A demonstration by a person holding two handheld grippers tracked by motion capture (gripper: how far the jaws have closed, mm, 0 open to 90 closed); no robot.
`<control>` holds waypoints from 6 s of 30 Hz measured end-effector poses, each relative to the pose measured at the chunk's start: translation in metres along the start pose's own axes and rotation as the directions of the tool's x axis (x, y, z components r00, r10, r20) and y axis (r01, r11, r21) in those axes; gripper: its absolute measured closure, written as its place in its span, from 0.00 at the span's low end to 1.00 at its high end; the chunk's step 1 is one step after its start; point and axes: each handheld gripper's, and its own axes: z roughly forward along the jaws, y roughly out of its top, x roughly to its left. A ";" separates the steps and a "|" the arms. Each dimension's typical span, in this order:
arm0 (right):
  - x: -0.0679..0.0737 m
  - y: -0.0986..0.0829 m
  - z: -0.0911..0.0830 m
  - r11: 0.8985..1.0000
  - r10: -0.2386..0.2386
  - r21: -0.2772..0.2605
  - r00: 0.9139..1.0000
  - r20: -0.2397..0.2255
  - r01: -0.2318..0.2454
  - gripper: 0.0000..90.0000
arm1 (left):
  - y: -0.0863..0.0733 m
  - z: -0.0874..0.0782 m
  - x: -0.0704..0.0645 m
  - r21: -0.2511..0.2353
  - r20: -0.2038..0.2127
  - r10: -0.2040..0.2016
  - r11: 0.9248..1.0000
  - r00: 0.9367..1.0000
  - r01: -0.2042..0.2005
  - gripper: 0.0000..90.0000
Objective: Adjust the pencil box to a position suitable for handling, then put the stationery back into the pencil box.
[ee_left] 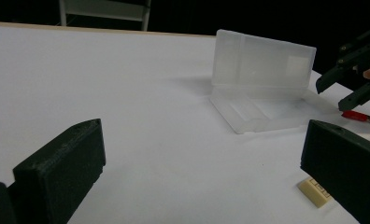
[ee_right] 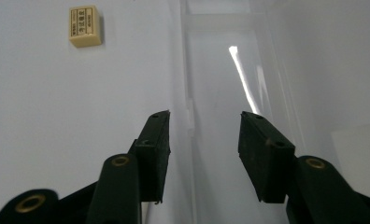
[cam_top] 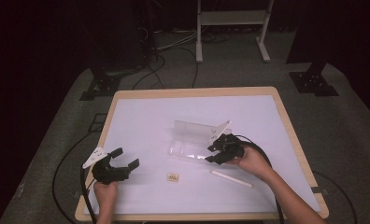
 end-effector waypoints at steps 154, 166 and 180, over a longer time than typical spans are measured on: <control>0.017 -0.137 -0.077 0.959 0.282 -0.048 0.951 0.125 -0.278 0.88 | -0.001 0.001 -0.003 0.023 -0.012 0.011 1.000 1.000 -0.011 0.00; 0.012 -0.114 -0.081 0.970 0.241 -0.065 0.963 0.121 -0.234 0.88 | -0.001 0.001 -0.003 0.022 -0.012 0.006 1.000 1.000 -0.005 0.00; 0.004 -0.087 -0.076 0.978 0.204 -0.068 0.974 0.102 -0.198 0.88 | -0.001 0.002 -0.003 0.024 -0.013 0.002 1.000 1.000 -0.002 0.00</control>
